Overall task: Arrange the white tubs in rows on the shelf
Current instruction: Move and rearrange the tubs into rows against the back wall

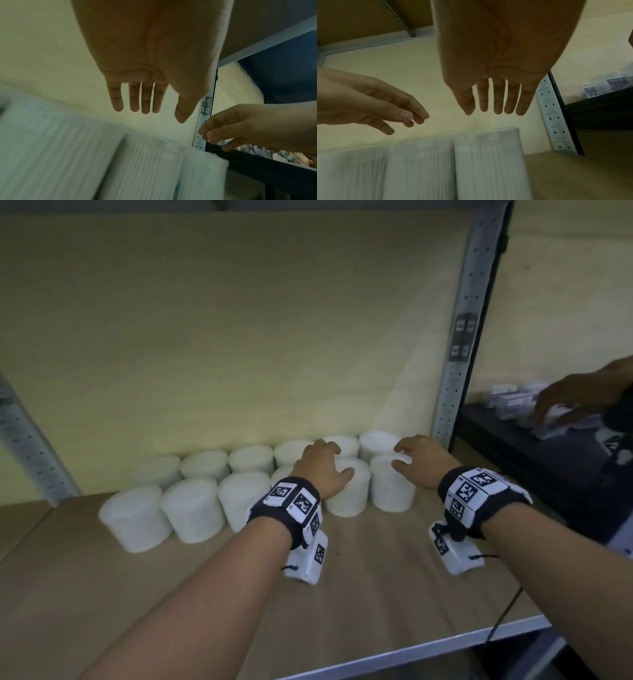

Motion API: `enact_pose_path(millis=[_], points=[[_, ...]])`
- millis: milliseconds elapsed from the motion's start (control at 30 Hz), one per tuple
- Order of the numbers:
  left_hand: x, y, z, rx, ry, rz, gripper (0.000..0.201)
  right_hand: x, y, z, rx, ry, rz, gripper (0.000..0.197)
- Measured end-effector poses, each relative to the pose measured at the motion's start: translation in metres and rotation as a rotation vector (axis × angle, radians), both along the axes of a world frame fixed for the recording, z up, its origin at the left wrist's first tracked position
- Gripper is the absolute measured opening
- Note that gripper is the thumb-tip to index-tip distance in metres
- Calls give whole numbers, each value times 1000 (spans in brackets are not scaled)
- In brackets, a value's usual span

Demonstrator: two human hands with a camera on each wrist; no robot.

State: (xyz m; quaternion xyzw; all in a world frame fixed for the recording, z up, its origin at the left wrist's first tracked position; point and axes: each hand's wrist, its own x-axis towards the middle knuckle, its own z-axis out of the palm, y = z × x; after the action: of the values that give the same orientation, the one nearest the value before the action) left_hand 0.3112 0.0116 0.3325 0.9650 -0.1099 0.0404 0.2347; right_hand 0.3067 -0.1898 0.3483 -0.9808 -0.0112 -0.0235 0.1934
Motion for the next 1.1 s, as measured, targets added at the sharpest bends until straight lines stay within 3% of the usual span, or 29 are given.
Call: enact_pose_path(millis=[367,1100], points=[[27,-27,-19,254,5,-18,54,25,4,-16,-187,102,44,60],[29,-24,-25,302,-36,-88,49,31,4,-15,-218,114,80,54]])
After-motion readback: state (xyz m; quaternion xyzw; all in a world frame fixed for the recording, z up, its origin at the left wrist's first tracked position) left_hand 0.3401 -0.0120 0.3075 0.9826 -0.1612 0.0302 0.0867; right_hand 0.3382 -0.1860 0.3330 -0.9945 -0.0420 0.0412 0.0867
